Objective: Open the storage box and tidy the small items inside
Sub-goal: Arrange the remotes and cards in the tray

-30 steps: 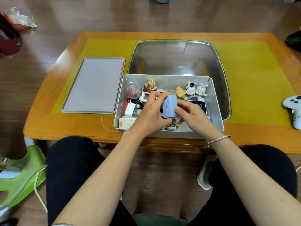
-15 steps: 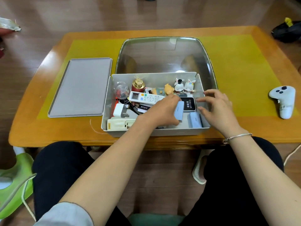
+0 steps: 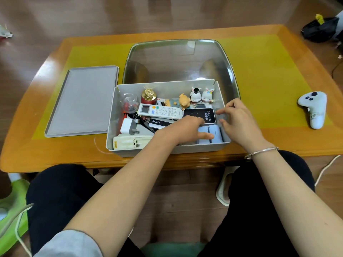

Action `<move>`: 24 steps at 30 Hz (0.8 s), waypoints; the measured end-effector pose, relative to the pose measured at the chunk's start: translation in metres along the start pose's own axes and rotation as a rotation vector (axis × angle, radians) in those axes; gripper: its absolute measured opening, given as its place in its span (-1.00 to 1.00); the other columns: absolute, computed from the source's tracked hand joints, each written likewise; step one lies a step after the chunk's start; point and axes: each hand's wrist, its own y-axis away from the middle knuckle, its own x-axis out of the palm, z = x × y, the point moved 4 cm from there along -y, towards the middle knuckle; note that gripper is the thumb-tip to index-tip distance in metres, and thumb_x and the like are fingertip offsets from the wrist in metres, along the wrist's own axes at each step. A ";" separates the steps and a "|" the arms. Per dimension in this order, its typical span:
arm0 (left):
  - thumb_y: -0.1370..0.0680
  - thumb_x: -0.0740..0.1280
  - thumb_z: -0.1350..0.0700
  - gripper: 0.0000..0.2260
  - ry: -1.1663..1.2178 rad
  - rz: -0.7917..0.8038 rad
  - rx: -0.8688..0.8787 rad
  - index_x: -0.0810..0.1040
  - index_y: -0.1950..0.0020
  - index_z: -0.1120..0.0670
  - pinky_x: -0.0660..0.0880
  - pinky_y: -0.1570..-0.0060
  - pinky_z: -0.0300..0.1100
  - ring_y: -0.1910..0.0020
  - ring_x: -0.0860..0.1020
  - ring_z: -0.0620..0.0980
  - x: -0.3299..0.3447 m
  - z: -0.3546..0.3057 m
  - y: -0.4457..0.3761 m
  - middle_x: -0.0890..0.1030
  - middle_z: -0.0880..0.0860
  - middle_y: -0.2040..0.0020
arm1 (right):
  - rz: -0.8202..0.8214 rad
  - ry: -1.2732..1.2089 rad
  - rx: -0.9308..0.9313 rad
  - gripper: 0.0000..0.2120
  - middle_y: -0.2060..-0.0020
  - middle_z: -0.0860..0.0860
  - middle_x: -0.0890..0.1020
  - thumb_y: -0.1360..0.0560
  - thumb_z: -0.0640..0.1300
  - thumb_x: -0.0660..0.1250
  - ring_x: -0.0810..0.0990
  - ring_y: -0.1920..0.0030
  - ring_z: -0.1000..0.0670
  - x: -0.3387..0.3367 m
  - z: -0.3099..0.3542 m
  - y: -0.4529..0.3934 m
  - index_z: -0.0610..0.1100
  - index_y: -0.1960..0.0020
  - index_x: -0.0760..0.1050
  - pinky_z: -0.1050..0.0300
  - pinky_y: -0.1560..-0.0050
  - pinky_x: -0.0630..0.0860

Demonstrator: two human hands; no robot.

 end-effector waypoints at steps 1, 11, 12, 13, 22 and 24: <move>-0.48 0.26 -0.32 -0.37 0.004 -0.013 -0.002 0.45 -0.33 0.14 0.48 -0.08 -0.04 -0.11 0.51 0.04 -0.001 -0.001 0.004 0.55 0.12 -0.20 | -0.005 0.008 -0.024 -0.78 0.07 0.01 0.45 -0.47 -0.27 0.35 0.46 -0.01 -0.05 -0.001 0.002 0.001 -0.12 -0.10 0.59 0.06 0.03 0.47; -0.59 0.19 -0.15 -0.58 -0.344 -0.035 0.048 0.39 -0.35 0.06 0.35 -0.10 0.00 -0.17 0.46 0.13 0.024 -0.024 0.046 0.57 0.11 -0.17 | -0.009 0.219 -0.222 -0.68 -0.04 0.10 0.65 -0.47 -0.33 0.27 0.44 -0.07 -0.03 0.004 0.015 0.004 -0.01 -0.08 0.61 0.06 0.06 0.14; -0.61 0.18 -0.08 -0.65 -0.365 -0.061 0.057 0.39 -0.34 0.06 0.34 -0.09 0.00 -0.16 0.46 0.14 0.025 -0.025 0.045 0.57 0.11 -0.15 | 0.014 0.221 -0.221 -0.66 -0.06 0.09 0.65 -0.46 -0.35 0.26 0.45 -0.11 -0.02 0.006 0.015 0.003 -0.01 -0.10 0.60 0.06 0.05 0.15; -0.63 0.17 -0.01 -0.69 -0.375 -0.079 0.064 0.40 -0.33 0.06 0.33 -0.06 -0.01 -0.15 0.45 0.14 0.025 -0.025 0.044 0.57 0.11 -0.13 | 0.047 0.218 -0.214 -0.62 -0.08 0.07 0.64 -0.45 -0.37 0.24 0.45 -0.15 -0.02 0.008 0.015 0.002 -0.01 -0.13 0.58 0.05 0.03 0.17; -0.63 0.16 0.11 -0.73 -0.406 -0.171 0.074 0.39 -0.33 0.01 0.28 0.00 -0.03 -0.11 0.47 0.10 0.031 -0.020 0.046 0.59 0.04 -0.13 | 0.310 0.368 -0.171 -0.57 -0.15 0.00 0.59 -0.51 -0.29 0.15 0.48 -0.20 -0.06 0.023 0.015 -0.003 0.04 -0.29 0.46 -0.03 -0.13 0.28; -0.63 0.16 0.10 -0.73 -0.389 -0.163 0.074 0.38 -0.33 0.01 0.28 -0.01 -0.03 -0.12 0.46 0.09 0.030 -0.019 0.045 0.59 0.05 -0.14 | 0.332 0.375 -0.161 -0.59 -0.11 0.03 0.61 -0.49 -0.29 0.16 0.51 -0.16 -0.06 0.023 0.015 -0.006 0.06 -0.23 0.50 -0.02 -0.12 0.28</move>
